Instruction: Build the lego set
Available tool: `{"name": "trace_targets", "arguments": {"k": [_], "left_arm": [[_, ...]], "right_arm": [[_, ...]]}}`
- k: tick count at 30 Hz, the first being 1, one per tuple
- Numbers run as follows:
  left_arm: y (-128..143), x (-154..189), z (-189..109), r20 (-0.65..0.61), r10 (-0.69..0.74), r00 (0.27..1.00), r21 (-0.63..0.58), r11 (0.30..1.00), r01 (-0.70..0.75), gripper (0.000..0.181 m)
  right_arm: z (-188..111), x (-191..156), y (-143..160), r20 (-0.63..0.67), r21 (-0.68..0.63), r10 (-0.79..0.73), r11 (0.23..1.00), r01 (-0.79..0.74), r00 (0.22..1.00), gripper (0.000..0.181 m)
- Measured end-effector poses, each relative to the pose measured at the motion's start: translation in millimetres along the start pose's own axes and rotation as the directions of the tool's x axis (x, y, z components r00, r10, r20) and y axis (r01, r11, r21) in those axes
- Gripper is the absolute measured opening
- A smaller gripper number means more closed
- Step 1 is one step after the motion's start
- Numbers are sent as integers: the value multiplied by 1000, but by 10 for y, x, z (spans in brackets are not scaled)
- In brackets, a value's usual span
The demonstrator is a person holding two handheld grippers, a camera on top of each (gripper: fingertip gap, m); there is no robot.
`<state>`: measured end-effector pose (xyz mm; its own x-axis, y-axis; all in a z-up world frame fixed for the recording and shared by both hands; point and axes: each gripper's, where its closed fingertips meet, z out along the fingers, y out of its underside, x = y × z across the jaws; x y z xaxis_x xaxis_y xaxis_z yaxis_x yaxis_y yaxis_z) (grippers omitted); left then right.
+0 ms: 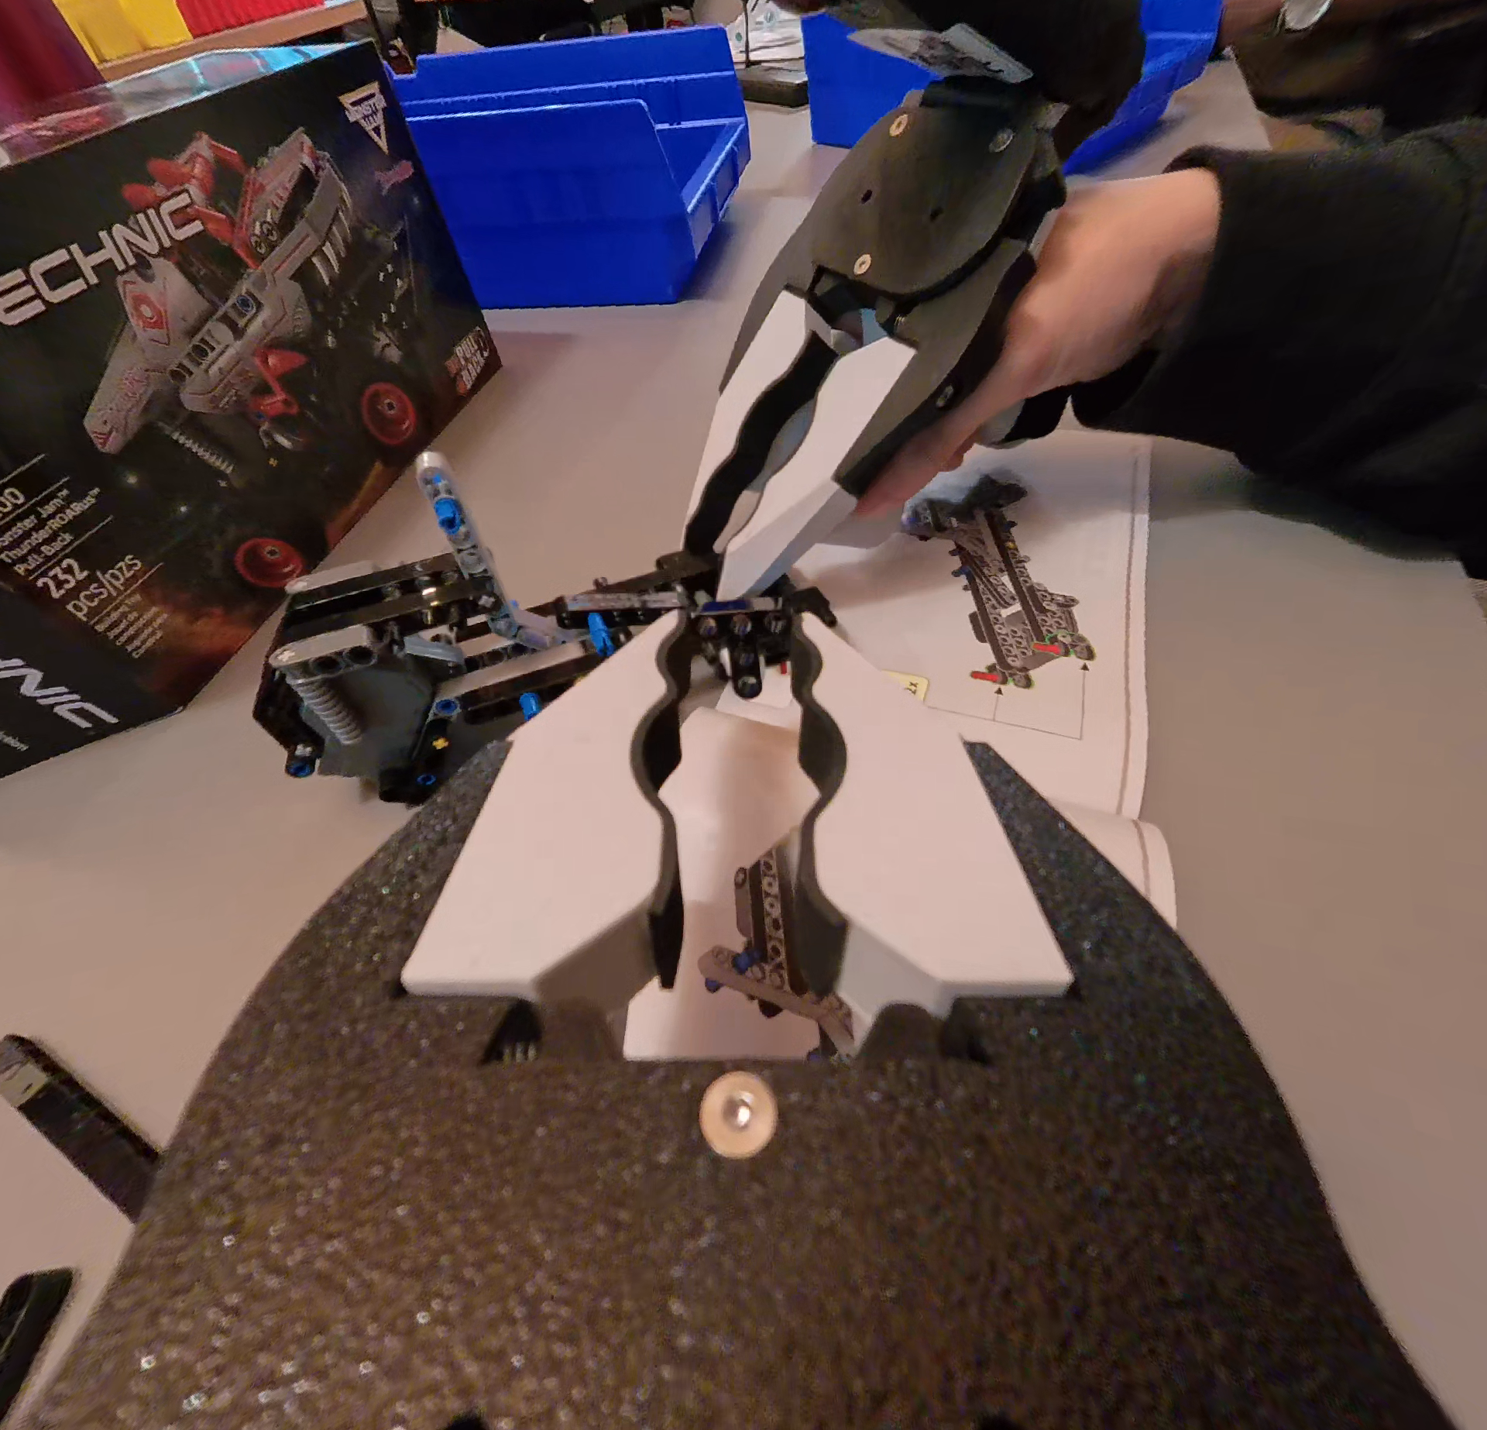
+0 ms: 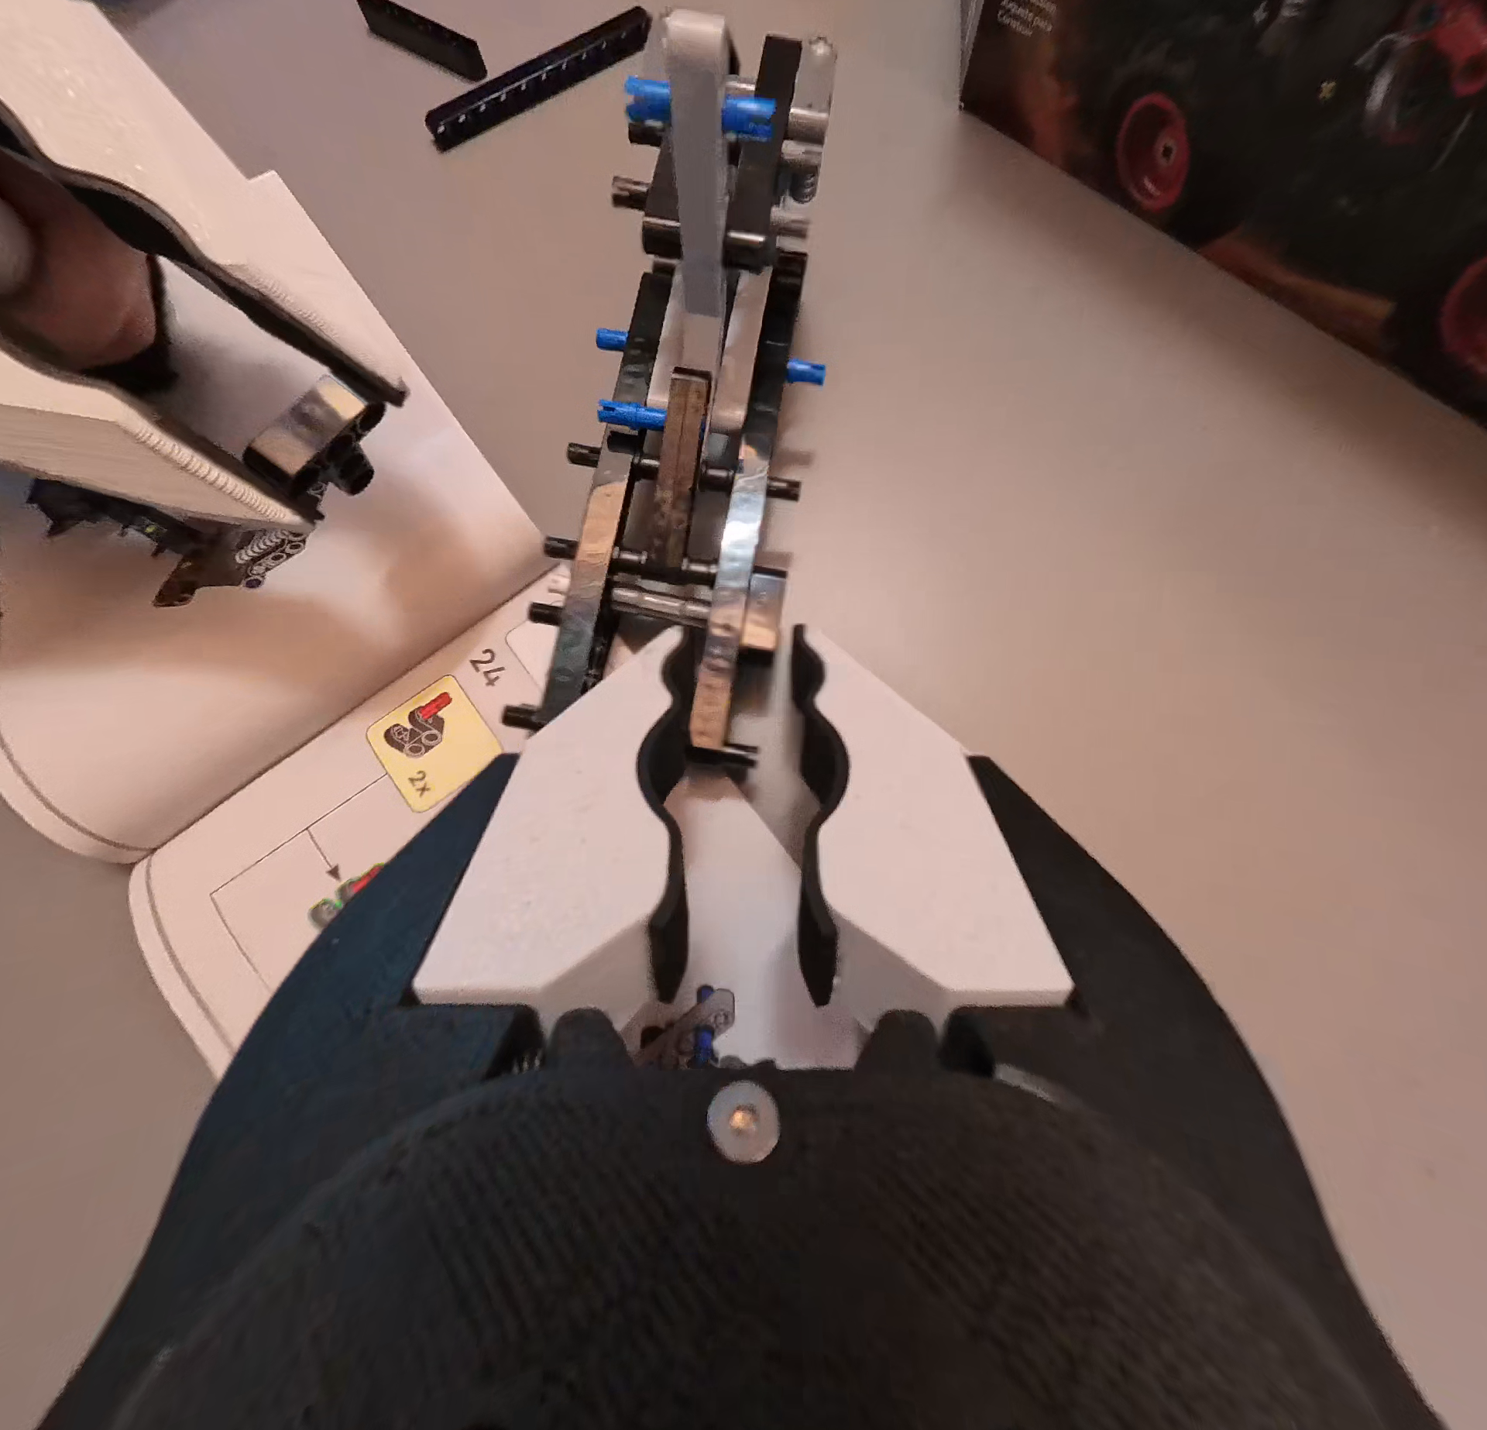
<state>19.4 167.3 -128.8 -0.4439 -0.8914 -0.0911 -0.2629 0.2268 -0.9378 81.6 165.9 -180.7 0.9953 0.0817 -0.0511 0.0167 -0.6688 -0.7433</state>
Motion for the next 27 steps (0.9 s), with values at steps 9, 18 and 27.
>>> {"name": "trace_targets", "arguments": {"k": [9,18,27], "left_arm": [[29,-34,18,42,24,999,-24,999,-23,22],[-140,-445,-400,184,21,983,23,999,-26,21],[-380,-755,-935,269,-63,961,160,987,20,21]], "right_arm": [[33,9,-26,-6,38,-8,999,8,1000,16],[70,25,-82,49,45,60,997,-62,997,15],[-6,82,-250,33,143,88,985,-92,996,15]]}}
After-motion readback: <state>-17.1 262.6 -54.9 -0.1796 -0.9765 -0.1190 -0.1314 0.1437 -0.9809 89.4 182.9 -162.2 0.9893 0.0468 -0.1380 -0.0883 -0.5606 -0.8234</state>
